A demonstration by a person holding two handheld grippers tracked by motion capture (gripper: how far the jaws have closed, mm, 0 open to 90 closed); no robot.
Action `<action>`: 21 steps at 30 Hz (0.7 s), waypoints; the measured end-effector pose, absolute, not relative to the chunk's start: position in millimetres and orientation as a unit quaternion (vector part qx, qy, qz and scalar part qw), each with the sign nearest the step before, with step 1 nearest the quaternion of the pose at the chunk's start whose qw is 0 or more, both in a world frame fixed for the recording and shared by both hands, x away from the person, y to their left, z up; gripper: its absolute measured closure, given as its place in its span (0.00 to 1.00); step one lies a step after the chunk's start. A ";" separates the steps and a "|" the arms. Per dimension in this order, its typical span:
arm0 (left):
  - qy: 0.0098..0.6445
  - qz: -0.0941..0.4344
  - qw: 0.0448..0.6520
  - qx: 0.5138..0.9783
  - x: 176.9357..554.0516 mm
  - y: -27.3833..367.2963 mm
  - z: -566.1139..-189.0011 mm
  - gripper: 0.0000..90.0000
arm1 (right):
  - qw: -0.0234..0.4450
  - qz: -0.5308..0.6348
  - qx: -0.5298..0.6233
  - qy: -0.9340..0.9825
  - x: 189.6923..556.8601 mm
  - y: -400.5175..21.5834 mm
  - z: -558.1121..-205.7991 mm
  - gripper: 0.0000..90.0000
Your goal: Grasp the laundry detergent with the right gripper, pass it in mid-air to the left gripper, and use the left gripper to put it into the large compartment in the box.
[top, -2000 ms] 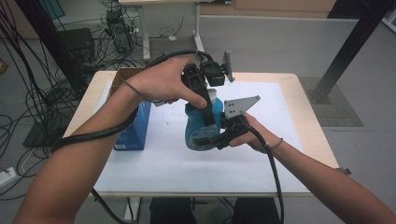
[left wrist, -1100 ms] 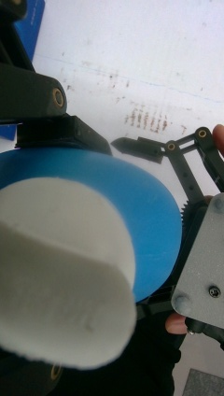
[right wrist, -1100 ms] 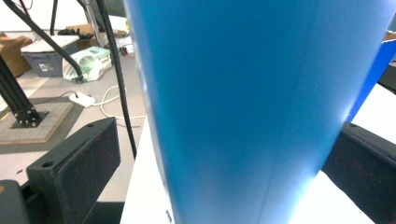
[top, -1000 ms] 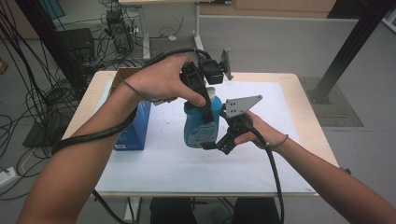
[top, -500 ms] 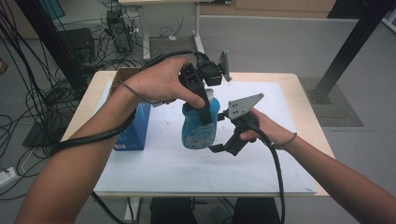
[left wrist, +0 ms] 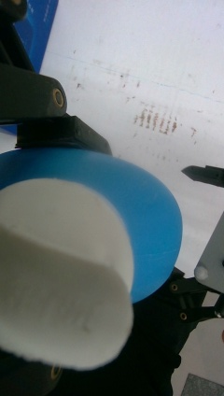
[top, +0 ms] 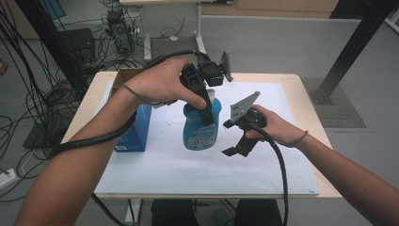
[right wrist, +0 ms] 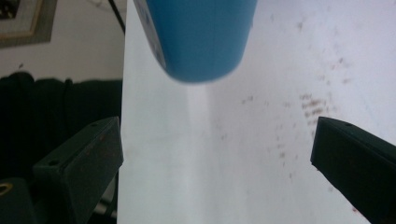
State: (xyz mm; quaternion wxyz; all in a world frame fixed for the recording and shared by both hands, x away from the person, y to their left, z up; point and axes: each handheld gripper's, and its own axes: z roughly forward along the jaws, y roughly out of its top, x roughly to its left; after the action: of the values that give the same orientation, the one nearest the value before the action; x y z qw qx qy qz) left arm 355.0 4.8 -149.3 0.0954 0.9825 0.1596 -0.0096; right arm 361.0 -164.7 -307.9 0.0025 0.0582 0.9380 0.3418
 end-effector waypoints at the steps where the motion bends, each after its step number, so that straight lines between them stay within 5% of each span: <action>1: 0.160 -0.010 0.096 0.982 354.9 5.0 -149.3 0.40 | 0.001 0.333 0.058 0.941 361.4 -165.2 -307.6 0.02; 21: 0.161 -0.011 0.093 0.982 349.2 7.6 -149.9 0.40 | -0.025 0.151 0.083 0.985 369.9 -193.2 -315.6 0.13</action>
State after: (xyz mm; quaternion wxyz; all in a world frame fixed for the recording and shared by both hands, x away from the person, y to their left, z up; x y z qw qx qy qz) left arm 349.2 7.6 -149.9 0.0925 0.9825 0.1615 -0.0111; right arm 369.9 -193.2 -315.6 -0.0254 0.0830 0.9847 0.1511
